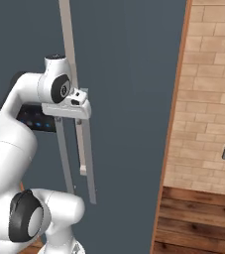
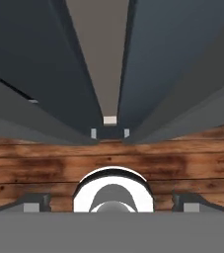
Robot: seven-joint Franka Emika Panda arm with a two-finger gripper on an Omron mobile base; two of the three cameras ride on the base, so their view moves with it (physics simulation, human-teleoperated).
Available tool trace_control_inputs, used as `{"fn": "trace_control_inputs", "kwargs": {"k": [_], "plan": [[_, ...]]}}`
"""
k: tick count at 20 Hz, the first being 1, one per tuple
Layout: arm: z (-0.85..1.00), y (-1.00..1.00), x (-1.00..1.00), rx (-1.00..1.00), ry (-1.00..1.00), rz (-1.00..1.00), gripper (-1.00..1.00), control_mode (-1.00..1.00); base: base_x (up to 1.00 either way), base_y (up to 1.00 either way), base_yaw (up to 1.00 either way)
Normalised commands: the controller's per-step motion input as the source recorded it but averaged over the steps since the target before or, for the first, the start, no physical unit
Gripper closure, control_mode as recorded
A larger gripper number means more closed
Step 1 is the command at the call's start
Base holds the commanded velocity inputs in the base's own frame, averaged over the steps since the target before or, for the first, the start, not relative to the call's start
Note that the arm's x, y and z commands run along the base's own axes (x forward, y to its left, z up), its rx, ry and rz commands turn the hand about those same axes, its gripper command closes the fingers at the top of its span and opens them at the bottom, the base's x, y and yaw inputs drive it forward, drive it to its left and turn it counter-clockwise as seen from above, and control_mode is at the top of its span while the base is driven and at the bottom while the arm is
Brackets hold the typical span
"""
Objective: Retrieve the butter from the fridge and place it on a plate on the dining table. Then retrieve the butter knife by the fridge and place it near the plate.
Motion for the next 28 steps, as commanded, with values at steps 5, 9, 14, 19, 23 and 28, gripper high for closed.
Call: {"fn": "trace_control_inputs", "kwargs": {"k": [5,9,14,19,23,28], "plan": [[0.00,0.00,0.00,0.00,0.00,0.00,-1.00,1.00,-0.30,0.00,-0.21],[0.00,0.00,0.00,0.00,0.00,0.00,-1.00,1.00,-0.22,0.01,-0.28],[0.00,0.00,0.00,0.00,0.00,0.00,-1.00,1.00,-0.09,0.16,-0.17],[0.00,0.00,0.00,0.00,0.00,0.00,-1.00,1.00,-0.55,0.13,-0.12],[0.00,0.00,0.00,0.00,0.00,0.00,-1.00,1.00,-0.50,0.29,-0.06],[0.00,0.00,0.00,0.00,0.00,0.00,-1.00,1.00,-0.23,0.43,0.00]]}}
